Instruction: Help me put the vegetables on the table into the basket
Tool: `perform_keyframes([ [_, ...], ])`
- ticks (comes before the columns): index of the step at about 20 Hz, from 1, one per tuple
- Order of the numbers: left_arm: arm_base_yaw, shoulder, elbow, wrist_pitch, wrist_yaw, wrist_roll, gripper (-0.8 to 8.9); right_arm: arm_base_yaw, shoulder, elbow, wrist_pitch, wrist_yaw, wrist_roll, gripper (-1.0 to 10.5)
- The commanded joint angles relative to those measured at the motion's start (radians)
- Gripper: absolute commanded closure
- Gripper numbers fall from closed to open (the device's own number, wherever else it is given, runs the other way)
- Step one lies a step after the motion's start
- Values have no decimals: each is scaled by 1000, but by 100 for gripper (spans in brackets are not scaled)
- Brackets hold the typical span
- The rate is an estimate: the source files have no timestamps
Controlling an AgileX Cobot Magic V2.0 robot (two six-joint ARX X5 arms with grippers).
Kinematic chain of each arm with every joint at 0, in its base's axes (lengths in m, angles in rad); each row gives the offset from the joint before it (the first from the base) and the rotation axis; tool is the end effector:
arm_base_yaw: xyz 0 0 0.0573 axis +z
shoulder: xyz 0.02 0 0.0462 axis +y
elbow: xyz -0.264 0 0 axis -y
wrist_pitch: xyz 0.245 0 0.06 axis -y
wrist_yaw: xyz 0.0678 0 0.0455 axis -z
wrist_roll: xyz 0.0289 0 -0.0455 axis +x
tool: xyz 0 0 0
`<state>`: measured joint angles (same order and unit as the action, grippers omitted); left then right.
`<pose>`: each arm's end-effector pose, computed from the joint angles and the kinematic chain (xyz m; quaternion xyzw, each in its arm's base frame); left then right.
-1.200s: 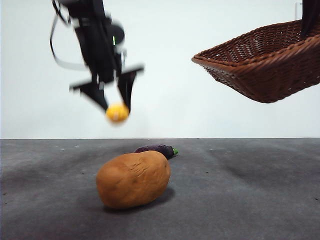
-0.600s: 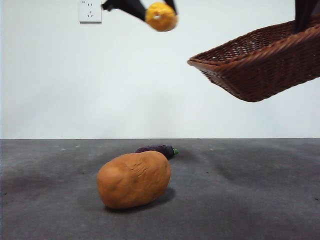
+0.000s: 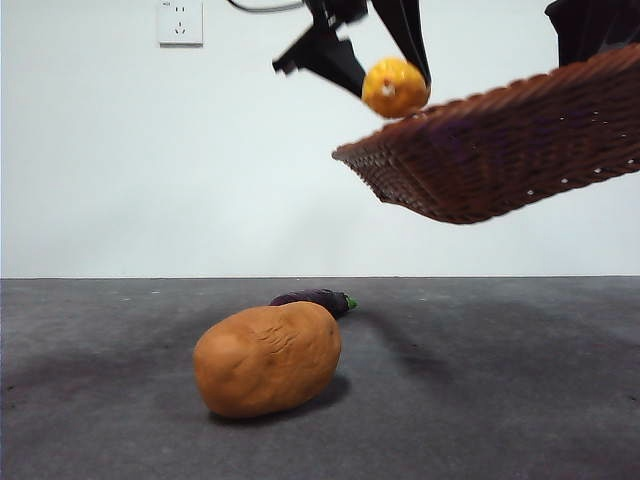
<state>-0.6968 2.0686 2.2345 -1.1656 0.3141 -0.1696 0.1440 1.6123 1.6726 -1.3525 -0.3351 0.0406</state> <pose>0.3235 -0.2824 0.3549 0.0258 0.5048 -0.3836 0.7729 0.2936 0.0522 0.3505 0.0732 0.6031 0.1772 0.7743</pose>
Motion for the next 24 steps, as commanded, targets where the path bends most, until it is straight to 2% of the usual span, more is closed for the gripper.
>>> perform_keyframes([
  [1,-4,30,-8,5,2,-38,569,2,0,-4,14,-17,8,958],
  [3,-8,42,-8,13,0,-56,344,2,0,-4,14,-17,5,958],
  [4,-8,43,-8,24,0,-64,299,2,0,-4,14,-17,4,958],
  [10,-7,42,-8,82,0,-90,301,2,0,-4,16,-15,0,958],
  [15,51,-61,-8,20,-8,-26,306,-2,0,-4,12,10,-12,958],
  [18,87,-156,-8,-117,-137,57,306,-2,0,-4,13,19,-16,958],
  [20,94,-205,-11,-155,-214,74,307,-2,0,-4,18,21,-17,958],
  [24,86,-294,-57,-156,-185,91,312,-2,1,-4,17,21,-17,958],
])
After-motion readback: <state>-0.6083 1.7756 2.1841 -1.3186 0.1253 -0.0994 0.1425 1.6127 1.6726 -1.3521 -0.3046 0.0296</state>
